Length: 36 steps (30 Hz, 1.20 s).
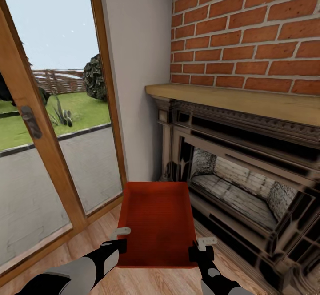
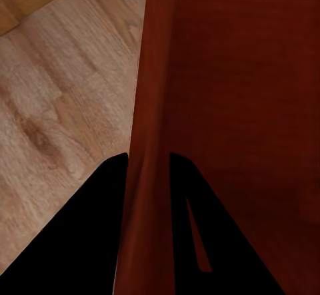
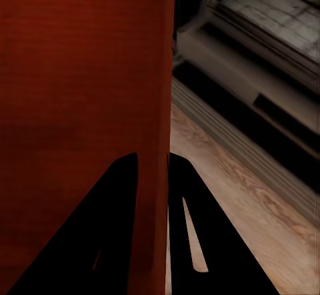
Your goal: Move the two storage containers from the living room to the garage. In the garage, place one container on the floor and stack the other container on top of it (either order is fine).
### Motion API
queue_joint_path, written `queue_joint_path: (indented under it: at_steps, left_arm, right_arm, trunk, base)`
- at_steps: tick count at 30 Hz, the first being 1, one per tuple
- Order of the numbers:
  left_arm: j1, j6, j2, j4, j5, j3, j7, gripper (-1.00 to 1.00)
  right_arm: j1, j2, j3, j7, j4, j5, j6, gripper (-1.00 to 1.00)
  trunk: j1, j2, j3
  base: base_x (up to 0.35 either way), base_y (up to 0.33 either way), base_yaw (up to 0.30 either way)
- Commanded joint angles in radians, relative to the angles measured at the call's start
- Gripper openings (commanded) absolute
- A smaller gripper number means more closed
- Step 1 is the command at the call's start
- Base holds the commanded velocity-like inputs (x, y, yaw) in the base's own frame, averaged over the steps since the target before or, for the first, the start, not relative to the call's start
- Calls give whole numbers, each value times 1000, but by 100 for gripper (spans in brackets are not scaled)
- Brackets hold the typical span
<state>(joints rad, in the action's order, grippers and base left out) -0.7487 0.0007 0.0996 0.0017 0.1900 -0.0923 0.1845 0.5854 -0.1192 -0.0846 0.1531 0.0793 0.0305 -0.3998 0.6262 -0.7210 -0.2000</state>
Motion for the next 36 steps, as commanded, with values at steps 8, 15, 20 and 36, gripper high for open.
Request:
queue_joint_path:
  at_steps: [8,15,20,36]
  left_arm:
    - [-1,-13,-6,-3,0,6,9,-100]
    - [-2,-13,-6,-3,0,6,9,-100]
    - [-2,-13,-5,-3,-1,6,9,-100]
    - [-1,-14,-5,-3,5,6,9,-100]
  right_arm:
    - [1,3,-12,14,-9,-18,-5,-100]
    - [1,4,-12,14,-9,-17,-5,-100]
    - [1,4,-12,14,-9,-17,-4,-100]
    - [1,3,-12,14,-9,-17,-5,-100]
  trunk:
    - [0,-1,5]
    - [0,-1,11]
    - [0,-1,12]
    - [0,-1,17]
  base:
    - [0,0,-210]
    - [0,0,-190]
    - [-75,0,-36]
    - [-327,0,-1]
